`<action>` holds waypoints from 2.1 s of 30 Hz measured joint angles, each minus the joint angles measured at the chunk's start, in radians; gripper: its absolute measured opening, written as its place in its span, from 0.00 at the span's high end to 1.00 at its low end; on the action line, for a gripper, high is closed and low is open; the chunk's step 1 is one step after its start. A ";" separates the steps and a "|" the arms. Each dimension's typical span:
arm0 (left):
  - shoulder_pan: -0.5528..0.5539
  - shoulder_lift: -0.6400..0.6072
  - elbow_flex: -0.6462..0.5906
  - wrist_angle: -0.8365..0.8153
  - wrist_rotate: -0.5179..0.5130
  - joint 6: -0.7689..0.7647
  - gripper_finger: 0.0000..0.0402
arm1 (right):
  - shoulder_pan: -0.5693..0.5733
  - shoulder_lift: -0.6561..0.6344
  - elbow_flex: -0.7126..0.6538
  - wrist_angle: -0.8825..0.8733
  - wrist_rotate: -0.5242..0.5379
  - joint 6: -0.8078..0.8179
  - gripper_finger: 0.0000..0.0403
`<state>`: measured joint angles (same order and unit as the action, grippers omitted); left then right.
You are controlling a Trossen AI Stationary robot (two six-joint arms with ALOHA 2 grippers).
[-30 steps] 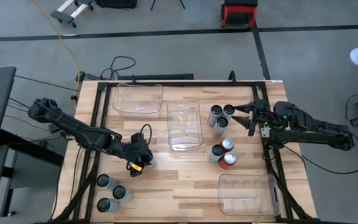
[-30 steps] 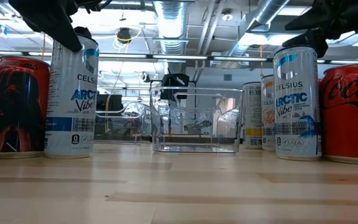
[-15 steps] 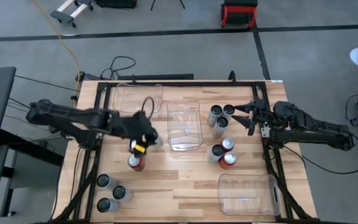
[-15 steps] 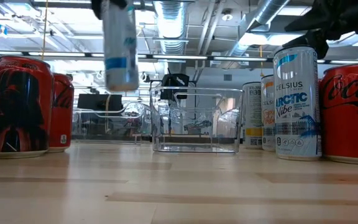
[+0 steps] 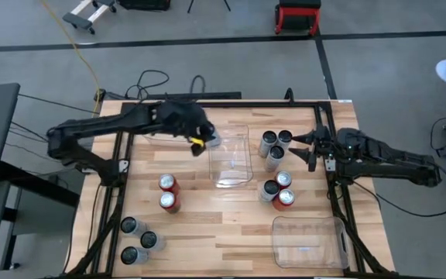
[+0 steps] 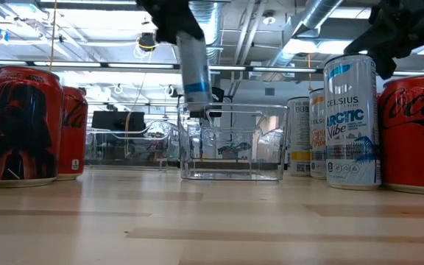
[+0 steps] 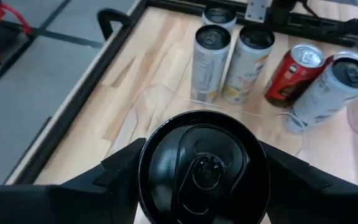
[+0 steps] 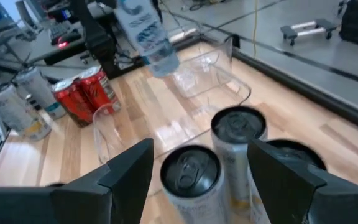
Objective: Sort soda cans
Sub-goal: Put the white blue soda can into the middle transparent bin
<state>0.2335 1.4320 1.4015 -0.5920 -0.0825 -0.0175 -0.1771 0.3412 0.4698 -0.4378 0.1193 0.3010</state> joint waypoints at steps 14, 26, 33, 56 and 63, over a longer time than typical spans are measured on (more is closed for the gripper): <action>0.053 0.307 0.180 0.016 0.052 0.054 0.37 | 0.085 0.000 0.000 -0.028 0.007 0.008 0.30; 0.087 0.323 0.146 0.025 0.040 -0.003 0.37 | 0.098 0.000 0.000 -0.050 0.011 0.008 0.30; 0.097 0.325 0.038 0.106 0.043 -0.041 0.37 | 0.098 0.000 0.000 -0.059 0.014 0.007 0.30; 0.104 0.302 0.016 0.131 0.016 -0.025 0.08 | 0.098 0.000 0.000 -0.056 0.015 0.032 0.30; 0.090 0.221 0.046 0.101 -0.002 0.051 0.08 | 0.097 0.000 0.000 -0.052 0.078 0.032 0.30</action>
<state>0.3233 1.6532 1.4475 -0.4906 -0.0846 0.0334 -0.0799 0.3409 0.4698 -0.4894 0.1974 0.3329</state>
